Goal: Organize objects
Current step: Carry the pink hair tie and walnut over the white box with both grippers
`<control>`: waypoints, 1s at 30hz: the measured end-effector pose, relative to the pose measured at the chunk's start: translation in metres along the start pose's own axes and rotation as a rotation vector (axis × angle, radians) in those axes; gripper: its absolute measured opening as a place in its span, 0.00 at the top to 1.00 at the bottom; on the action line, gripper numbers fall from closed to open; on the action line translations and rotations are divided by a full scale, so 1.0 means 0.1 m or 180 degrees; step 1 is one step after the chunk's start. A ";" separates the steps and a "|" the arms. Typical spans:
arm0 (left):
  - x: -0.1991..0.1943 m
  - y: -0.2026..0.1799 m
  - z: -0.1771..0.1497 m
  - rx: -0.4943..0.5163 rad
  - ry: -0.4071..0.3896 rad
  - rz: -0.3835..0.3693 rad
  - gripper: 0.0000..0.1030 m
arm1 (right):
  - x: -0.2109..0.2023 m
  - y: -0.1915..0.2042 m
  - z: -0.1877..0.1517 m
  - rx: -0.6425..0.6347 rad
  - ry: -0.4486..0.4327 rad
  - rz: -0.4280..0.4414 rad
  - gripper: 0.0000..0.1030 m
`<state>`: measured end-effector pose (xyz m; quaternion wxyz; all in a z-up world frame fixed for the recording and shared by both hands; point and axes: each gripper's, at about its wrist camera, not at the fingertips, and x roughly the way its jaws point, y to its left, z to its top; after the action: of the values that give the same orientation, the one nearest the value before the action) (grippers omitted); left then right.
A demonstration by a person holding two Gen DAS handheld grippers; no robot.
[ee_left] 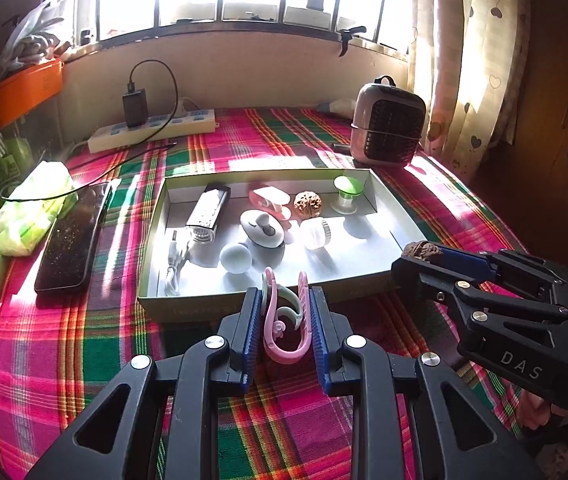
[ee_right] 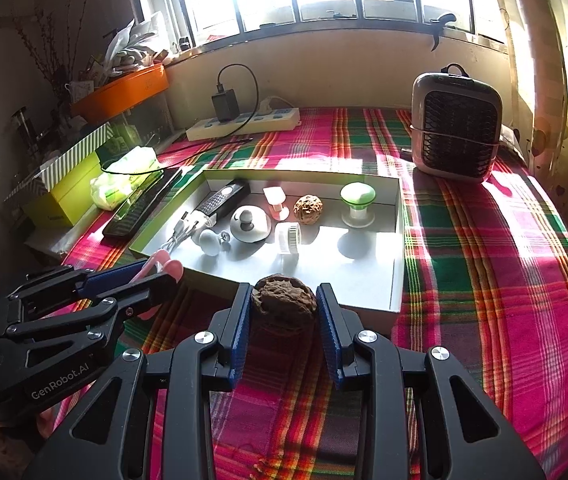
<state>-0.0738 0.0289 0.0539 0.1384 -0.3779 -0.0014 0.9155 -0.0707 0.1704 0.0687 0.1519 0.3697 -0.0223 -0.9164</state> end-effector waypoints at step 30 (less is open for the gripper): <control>0.66 -0.04 0.30 0.0028 0.0195 -0.0132 0.79 | 0.64 -0.34 0.43 -0.0030 0.0228 -0.0170 0.68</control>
<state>-0.1383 0.0529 0.0304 0.1589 -0.4051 -0.0009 0.9004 -0.1531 0.1810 0.0518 0.1298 0.4020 -0.0026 -0.9064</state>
